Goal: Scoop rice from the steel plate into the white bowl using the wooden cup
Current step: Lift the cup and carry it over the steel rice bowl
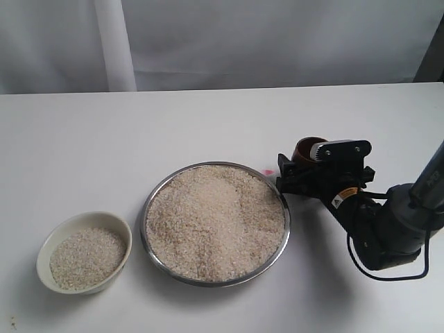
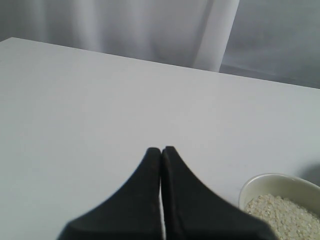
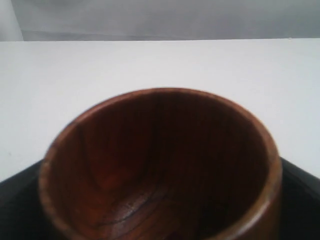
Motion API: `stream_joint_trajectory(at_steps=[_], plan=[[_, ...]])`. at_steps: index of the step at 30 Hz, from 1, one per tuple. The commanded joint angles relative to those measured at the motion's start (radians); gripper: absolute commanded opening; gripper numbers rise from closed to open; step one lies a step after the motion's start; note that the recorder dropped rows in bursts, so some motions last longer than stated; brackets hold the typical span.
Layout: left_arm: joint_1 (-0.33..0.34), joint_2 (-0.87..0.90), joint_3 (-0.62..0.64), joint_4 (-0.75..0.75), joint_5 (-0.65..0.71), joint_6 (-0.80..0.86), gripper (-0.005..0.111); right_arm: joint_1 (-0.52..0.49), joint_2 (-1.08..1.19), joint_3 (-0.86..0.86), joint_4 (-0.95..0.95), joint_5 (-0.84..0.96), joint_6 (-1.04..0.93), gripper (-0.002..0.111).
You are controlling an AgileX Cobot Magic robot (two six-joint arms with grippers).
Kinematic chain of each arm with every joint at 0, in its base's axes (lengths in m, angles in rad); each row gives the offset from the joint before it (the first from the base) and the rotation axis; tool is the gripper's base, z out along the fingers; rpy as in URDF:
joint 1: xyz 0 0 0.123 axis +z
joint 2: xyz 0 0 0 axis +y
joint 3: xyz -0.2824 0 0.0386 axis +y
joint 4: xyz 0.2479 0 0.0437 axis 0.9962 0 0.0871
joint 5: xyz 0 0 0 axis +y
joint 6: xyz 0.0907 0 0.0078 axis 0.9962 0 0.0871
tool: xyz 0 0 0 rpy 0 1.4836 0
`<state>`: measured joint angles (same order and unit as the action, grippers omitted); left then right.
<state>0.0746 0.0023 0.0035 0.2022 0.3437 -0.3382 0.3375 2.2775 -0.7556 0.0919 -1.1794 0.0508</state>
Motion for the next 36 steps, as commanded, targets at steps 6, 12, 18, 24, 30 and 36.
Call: stream_joint_trajectory(at_steps=[6, 12, 18, 24, 30, 36], plan=[[-0.005, -0.002, -0.004, -0.006, -0.006, -0.001, 0.000, 0.002, 0.004, -0.002, -0.001, -0.042, -0.026, 0.057], [-0.005, -0.002, -0.004, -0.006, -0.006, -0.001, 0.000, 0.002, 0.004, -0.002, -0.001, -0.039, -0.026, 0.027], [-0.005, -0.002, -0.004, -0.006, -0.006, -0.001, 0.000, 0.002, -0.031, -0.002, -0.006, 0.028, -0.059, 0.000], [-0.005, -0.002, -0.004, -0.006, -0.006, -0.001, 0.000, 0.002, -0.192, -0.002, -0.010, 0.281, -0.191, 0.000], [-0.005, -0.002, -0.004, -0.006, -0.006, -0.001, 0.000, 0.002, -0.406, -0.002, -0.010, 0.554, -0.320, 0.000], [-0.005, -0.002, -0.004, -0.006, -0.006, -0.001, 0.000, 0.002, -0.683, -0.010, -0.010, 0.841, -0.546, 0.000]])
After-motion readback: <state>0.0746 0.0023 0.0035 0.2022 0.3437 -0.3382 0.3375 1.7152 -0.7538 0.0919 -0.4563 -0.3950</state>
